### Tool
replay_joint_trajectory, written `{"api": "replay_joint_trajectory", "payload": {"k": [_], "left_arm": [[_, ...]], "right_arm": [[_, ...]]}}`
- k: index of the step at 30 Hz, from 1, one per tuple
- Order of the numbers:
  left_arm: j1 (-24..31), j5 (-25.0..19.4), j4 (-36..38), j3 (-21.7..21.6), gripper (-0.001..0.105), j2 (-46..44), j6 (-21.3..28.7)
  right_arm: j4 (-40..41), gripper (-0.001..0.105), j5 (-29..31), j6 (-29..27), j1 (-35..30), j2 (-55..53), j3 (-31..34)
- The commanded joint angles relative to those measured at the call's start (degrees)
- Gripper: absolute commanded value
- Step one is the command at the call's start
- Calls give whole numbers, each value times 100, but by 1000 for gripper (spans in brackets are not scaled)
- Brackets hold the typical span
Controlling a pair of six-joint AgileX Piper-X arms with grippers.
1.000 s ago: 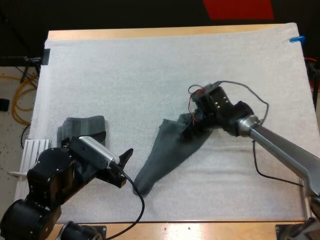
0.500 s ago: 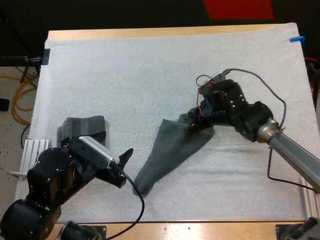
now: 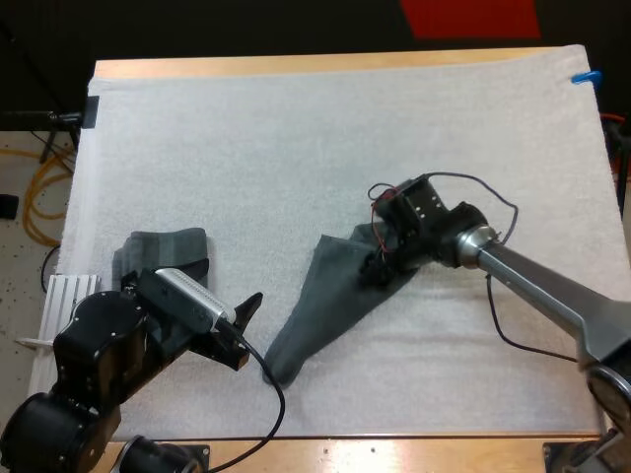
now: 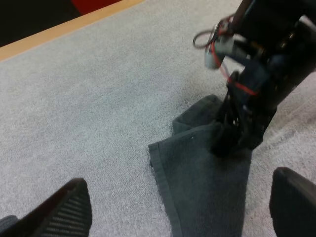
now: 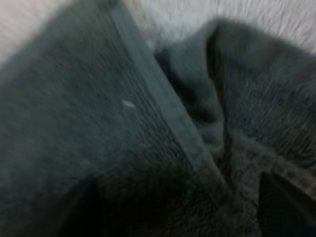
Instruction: Pick towel from pile fold and stack
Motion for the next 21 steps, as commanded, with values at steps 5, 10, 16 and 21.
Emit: {"api": "replay_joint_trajectory", "payload": {"k": [5,10,16,21], "left_arm": [[-18,8,29,-34,72,11,-44],[-18,8,-3,-34,72,11,-44],[-18,8,-5,-34,72,11,-44],[-18,8,-5,-34,72,11,-44]], "right_arm": [[139,60,-23,-89,-16,235,-33],[366,18,-23,-95,-16,293,-33],[689,1,-13,-85,-16,88,-33],[614,1,483,-99,-16,-576,-33]]}}
